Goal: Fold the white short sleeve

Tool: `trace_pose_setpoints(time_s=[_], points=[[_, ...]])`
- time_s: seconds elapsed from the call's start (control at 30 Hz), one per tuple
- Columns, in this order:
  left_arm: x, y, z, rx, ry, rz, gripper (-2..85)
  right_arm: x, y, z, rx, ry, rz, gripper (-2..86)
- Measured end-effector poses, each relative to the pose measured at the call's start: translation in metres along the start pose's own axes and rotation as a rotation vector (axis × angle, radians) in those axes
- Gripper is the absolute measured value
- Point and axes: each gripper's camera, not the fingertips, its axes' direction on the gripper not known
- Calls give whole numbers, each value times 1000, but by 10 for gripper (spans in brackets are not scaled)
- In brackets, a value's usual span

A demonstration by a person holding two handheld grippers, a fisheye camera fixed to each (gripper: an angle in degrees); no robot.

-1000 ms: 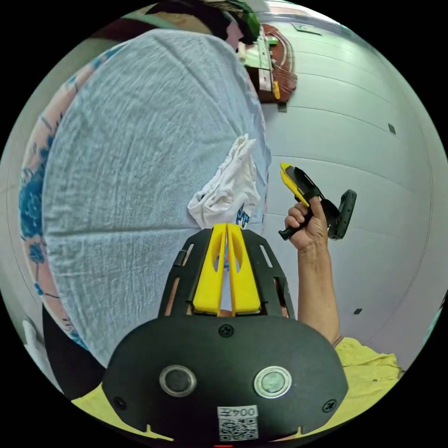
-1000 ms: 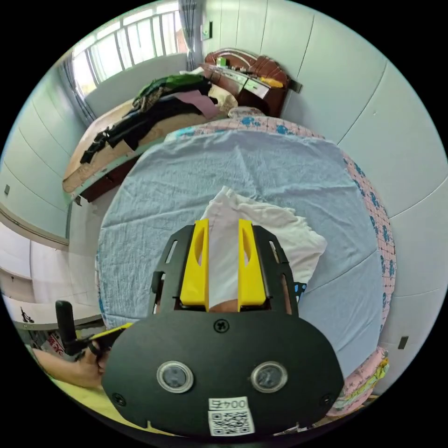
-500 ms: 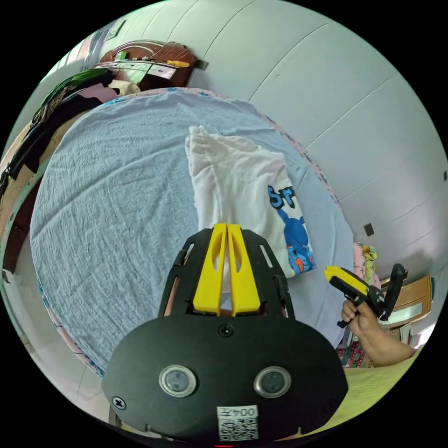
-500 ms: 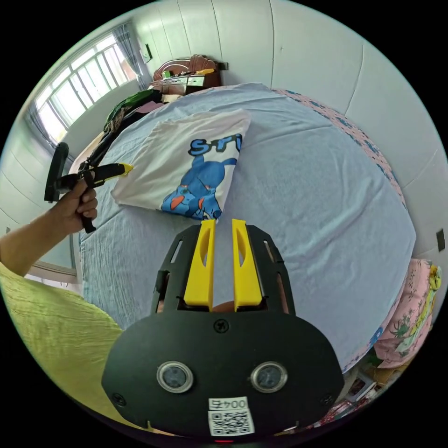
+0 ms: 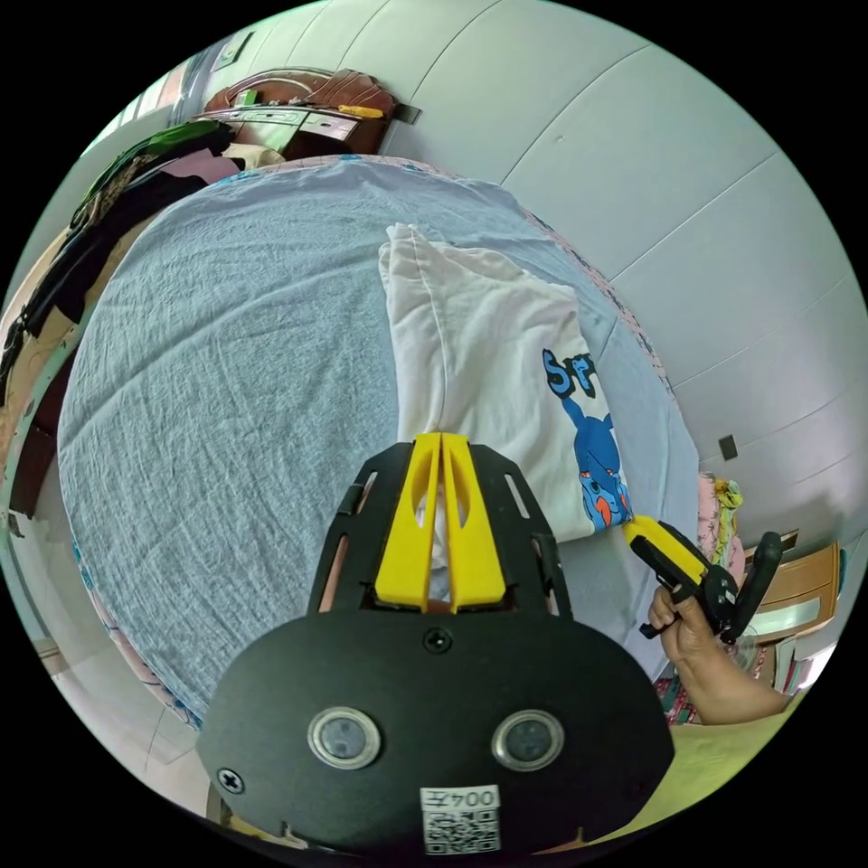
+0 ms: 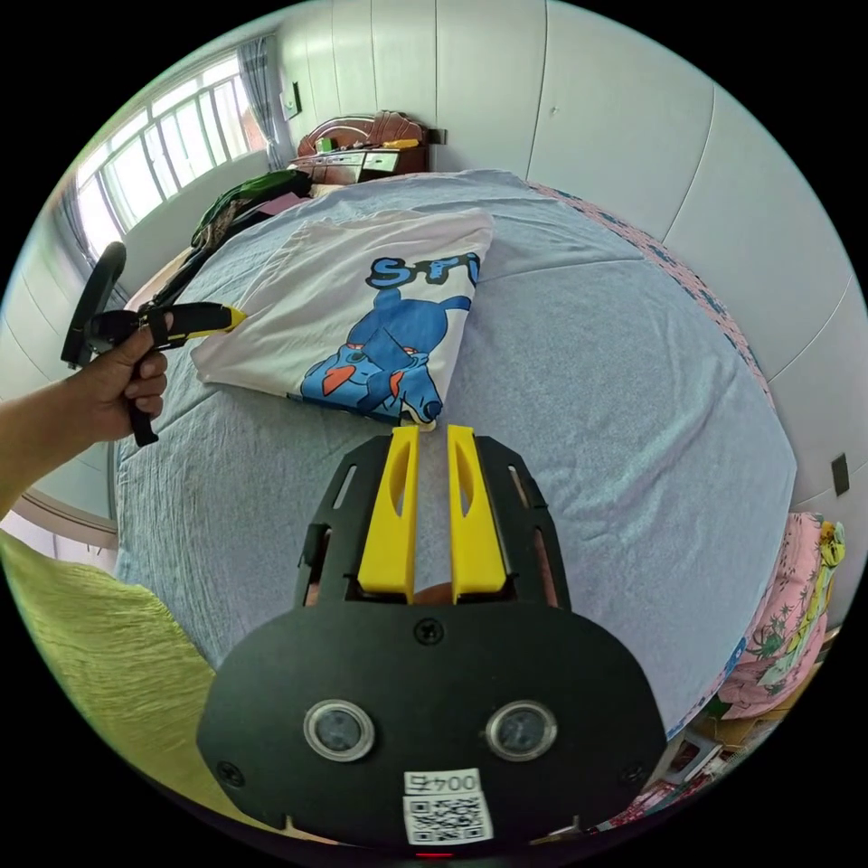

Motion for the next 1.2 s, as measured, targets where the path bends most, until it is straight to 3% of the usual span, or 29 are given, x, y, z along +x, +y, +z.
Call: trace_pose_setpoints(time_s=[0.3, 0.63, 0.93, 1.2], points=[[7, 7, -6, -10, 1, -9, 5, -7, 1, -22, -21, 34, -11, 37], [17, 20, -17, -10, -33, 72, 5, -23, 18, -33, -21, 275, -308, 11], [-6, 32, -57, 79, 169, -23, 2, 37, 17, -84, -59, 58, -2, 43], [-24, 71, -113, 60, 92, 81, 2, 71, 51, -127, -81, -150, 208, 52]])
